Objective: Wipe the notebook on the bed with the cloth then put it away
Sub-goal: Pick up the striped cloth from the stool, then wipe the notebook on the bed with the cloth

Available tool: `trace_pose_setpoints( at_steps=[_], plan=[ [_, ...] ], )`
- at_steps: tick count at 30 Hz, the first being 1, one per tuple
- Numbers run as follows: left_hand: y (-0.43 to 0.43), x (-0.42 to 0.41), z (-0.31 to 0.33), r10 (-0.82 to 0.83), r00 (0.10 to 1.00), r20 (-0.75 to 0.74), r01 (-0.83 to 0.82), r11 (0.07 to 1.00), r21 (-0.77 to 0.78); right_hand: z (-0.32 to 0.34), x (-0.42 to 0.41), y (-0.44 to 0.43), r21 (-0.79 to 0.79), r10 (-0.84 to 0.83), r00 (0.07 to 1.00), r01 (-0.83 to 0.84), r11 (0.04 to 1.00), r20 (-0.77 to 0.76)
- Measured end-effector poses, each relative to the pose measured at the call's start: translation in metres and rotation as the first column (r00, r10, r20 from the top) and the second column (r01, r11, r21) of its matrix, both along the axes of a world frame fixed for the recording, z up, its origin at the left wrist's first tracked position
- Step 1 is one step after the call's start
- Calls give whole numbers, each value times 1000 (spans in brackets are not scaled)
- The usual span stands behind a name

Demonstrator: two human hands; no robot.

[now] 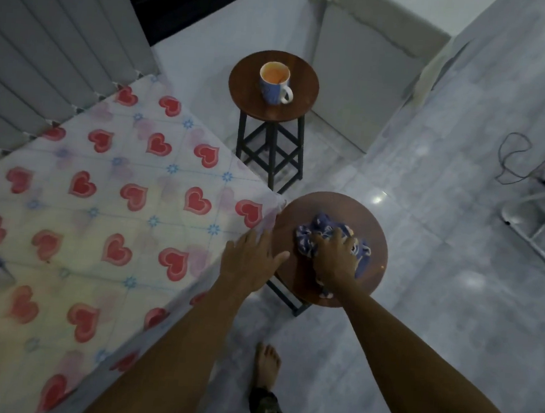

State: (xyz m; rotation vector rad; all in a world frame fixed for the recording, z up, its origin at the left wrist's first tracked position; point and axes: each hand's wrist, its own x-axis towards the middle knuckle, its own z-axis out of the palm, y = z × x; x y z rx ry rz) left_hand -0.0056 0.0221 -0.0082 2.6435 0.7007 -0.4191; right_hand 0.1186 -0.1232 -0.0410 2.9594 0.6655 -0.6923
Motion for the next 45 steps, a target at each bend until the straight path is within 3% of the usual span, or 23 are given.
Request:
trace_pose_setpoints(
  at_steps=[7,11,14,18,24,30,34,40,45],
  plan=[
    [58,-55,32,47,999,-6,-46,997,67,55,-18,11,180,106,993,-94,979,-56],
    [101,-101,62,15,1000,22,-19,987,159,109,-40,52,304,159,987,-162,939,34],
    [135,-139,90,148,986,72,-156,979,129,149,-67,95,376,187,975,-218,901,118],
    [191,-209,125,229,961,157,-256,949,185,186,-120,167,481,227,950,-306,822,215],
    [282,-347,159,395,900,186,-433,863,262,204,-232,281,591,320,924,-380,711,208],
    [340,-463,153,475,877,71,-469,815,340,207,-329,340,697,374,911,-383,606,175],
    [356,-489,136,436,900,-8,-418,866,273,201,-359,353,716,400,901,-390,579,167],
    [374,-490,119,390,921,9,-387,911,143,193,-367,360,699,416,897,-395,596,153],
    [390,-487,126,351,936,33,-347,900,262,202,-357,369,709,405,901,-386,590,154]
  ],
)
